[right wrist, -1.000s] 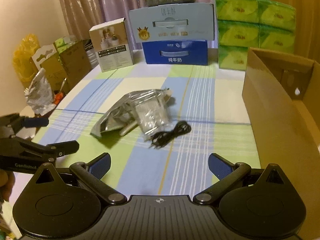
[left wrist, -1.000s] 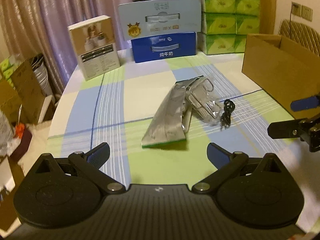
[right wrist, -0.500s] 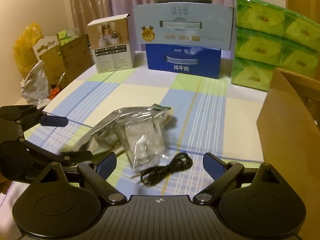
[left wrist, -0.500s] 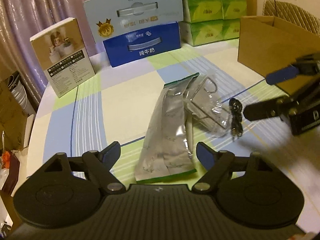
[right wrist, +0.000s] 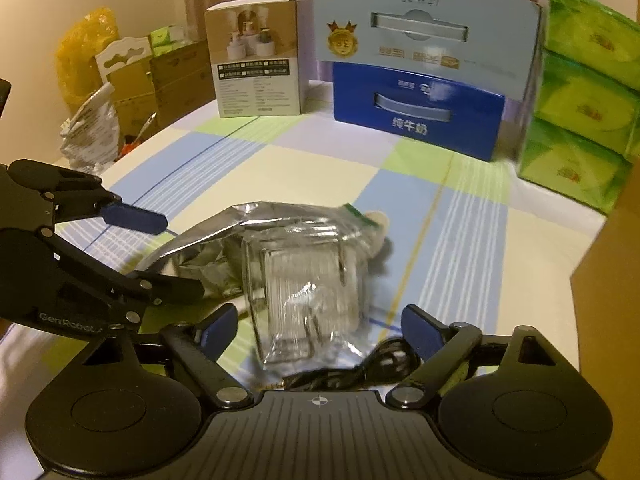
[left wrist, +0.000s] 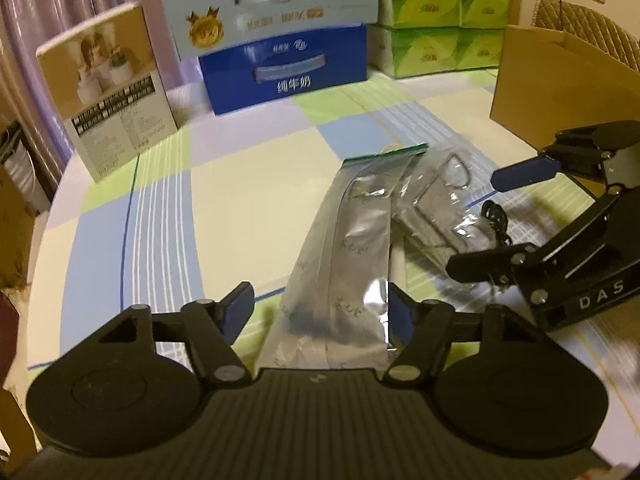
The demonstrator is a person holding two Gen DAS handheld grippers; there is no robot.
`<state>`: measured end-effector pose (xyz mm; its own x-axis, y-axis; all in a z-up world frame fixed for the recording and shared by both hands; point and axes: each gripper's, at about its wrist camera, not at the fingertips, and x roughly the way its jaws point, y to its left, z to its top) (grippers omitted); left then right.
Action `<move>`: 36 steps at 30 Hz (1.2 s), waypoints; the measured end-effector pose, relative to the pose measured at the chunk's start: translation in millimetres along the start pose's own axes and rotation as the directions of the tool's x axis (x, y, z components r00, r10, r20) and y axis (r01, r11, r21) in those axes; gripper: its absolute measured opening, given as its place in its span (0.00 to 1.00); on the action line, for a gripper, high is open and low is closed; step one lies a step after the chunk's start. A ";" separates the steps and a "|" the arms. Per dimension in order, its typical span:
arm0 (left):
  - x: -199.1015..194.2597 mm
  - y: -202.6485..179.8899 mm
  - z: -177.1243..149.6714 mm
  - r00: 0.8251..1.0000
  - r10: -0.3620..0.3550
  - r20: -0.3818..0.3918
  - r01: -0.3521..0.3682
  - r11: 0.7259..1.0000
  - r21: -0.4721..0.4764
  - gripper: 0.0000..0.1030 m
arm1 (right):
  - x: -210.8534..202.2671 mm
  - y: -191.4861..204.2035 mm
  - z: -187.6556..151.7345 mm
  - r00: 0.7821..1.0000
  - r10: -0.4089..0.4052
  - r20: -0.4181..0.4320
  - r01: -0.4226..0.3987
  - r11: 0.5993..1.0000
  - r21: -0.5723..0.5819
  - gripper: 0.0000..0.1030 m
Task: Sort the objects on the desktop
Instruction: 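Grasp the silver foil bag with the left tool while the right tool grasps the clear plastic box, then lift the foil bag with the left tool while the right tool lifts the clear box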
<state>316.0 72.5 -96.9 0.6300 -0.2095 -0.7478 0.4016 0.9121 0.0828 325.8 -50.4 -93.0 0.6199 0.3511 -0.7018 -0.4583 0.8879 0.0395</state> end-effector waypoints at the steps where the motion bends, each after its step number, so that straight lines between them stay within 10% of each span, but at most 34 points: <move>1: 1.6 2.0 -0.8 1.000 -0.004 -0.008 0.004 1.000 -0.010 0.56 | 2.8 0.4 0.5 1.000 0.003 0.001 -0.003 1.000 -0.005 0.79; 10: -5.7 -0.2 -3.1 0.998 0.014 -0.053 -0.016 0.999 -0.033 0.42 | 9.7 2.2 2.9 1.000 0.017 -0.006 -0.017 1.000 0.016 0.51; 12: -10.3 -2.2 -4.7 0.997 0.025 -0.073 -0.028 0.999 -0.034 0.41 | 5.5 4.1 4.5 1.000 0.010 -0.008 -0.009 1.000 0.016 0.29; 36: -122.5 -100.5 -87.6 0.989 -0.066 -0.134 0.038 0.979 -0.199 0.51 | -125.4 49.4 -82.7 0.989 -0.009 -0.146 0.018 0.998 0.061 0.31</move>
<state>140.2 37.4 -71.3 0.5075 -0.2196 -0.8332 0.2851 0.9553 -0.0781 172.7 -75.1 -61.9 0.5243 0.2957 -0.7985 -0.4075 0.9106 0.0697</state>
